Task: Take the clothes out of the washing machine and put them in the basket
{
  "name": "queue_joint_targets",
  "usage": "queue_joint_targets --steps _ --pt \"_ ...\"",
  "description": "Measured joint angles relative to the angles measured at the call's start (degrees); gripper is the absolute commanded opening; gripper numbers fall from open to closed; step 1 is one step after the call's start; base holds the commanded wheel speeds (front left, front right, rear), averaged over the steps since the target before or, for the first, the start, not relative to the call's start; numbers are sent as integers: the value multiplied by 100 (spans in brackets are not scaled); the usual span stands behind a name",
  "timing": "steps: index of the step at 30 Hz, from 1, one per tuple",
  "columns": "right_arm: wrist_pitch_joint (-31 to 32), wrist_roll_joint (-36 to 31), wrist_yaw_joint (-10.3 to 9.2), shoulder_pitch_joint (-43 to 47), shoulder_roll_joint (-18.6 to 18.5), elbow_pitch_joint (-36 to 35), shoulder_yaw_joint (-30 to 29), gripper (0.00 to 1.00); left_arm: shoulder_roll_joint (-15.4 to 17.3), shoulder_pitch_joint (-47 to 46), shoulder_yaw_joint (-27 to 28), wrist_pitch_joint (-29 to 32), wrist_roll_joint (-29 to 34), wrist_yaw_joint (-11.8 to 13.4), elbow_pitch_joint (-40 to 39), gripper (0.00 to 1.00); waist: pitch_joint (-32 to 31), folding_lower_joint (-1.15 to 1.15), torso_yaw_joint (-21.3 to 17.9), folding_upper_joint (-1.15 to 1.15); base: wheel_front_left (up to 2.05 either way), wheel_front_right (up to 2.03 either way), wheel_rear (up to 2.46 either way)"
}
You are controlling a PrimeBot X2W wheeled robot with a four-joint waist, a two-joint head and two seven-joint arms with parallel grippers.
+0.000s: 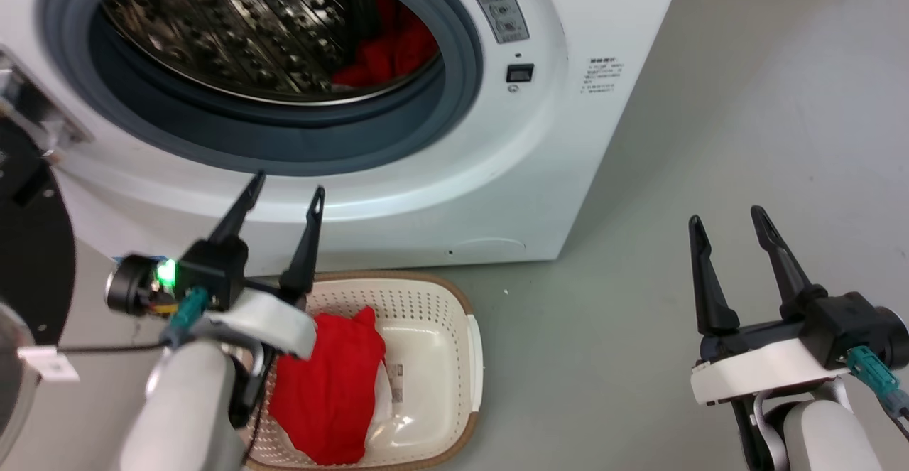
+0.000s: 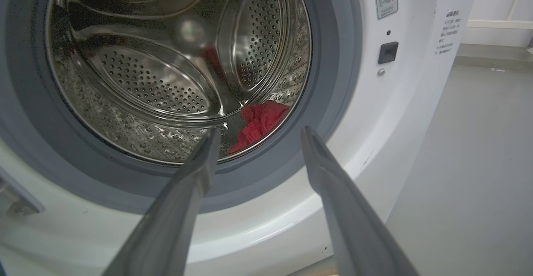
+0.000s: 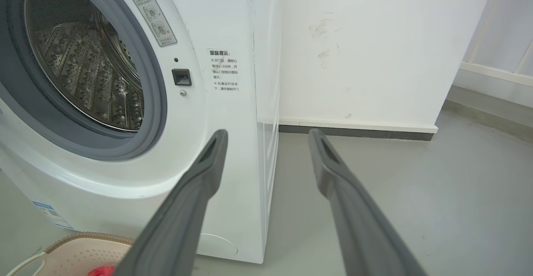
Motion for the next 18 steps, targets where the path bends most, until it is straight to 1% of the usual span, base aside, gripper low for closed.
queue_joint_targets --steps 2,6,10,13,18 --pt "0 80 0 -65 0 -15 30 100 160 -370 -112 2 7 -38 204 100 156 1 -81 0 0 0 0" --pt "0 203 0 -182 0 -58 133 100 582 -1312 -278 140 -86 -70 620 100 501 1 -286 0 0 0 0" --pt "0 320 -1 -289 -2 -103 180 100 966 -2154 -649 485 -497 -82 1043 100 854 2 -543 0 0 0 0" --pt "0 428 0 -377 -4 -147 240 100 1333 -2799 -932 784 -834 -83 1312 100 1134 2 -753 0 0 0 0" --pt "0 639 -1 -498 -8 -249 328 100 1789 -3829 -1273 1466 -1466 -83 1768 100 1623 2 -1113 0 0 0 0"
